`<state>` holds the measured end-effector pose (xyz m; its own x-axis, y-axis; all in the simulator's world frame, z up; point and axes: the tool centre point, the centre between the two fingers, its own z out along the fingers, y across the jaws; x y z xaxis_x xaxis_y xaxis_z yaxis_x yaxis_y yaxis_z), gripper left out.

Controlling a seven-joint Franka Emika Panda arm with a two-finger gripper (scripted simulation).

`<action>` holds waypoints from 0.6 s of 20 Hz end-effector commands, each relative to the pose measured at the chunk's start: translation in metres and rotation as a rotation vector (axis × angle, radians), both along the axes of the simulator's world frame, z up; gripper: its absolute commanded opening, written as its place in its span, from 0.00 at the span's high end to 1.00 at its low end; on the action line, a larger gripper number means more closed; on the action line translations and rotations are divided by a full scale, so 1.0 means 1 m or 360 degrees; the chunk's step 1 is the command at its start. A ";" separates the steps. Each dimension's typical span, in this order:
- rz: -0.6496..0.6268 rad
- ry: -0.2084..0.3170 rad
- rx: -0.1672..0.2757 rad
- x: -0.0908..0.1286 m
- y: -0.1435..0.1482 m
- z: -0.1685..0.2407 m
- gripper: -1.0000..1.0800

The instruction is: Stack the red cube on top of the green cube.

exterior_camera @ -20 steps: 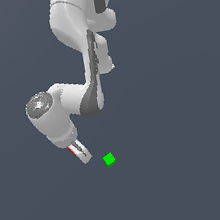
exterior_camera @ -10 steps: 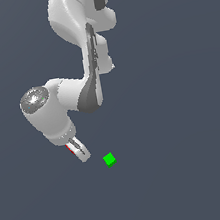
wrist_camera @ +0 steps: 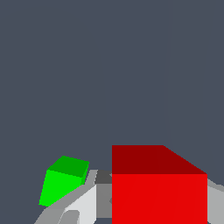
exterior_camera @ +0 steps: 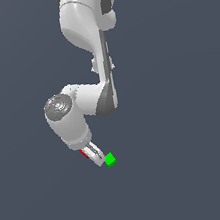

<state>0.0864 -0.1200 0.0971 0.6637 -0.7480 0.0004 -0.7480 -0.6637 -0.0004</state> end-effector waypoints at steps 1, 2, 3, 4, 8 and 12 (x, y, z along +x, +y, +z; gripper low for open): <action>0.0002 0.0000 0.0001 0.007 0.023 -0.010 1.00; 0.0002 0.0000 0.0001 0.010 0.032 -0.014 1.00; 0.0002 0.0000 0.0001 0.013 0.041 -0.017 1.00; 0.0002 0.0000 0.0001 0.016 0.049 -0.021 1.00; 0.0002 0.0000 0.0001 0.025 0.072 -0.032 1.00; 0.0002 0.0000 0.0001 0.029 0.081 -0.036 1.00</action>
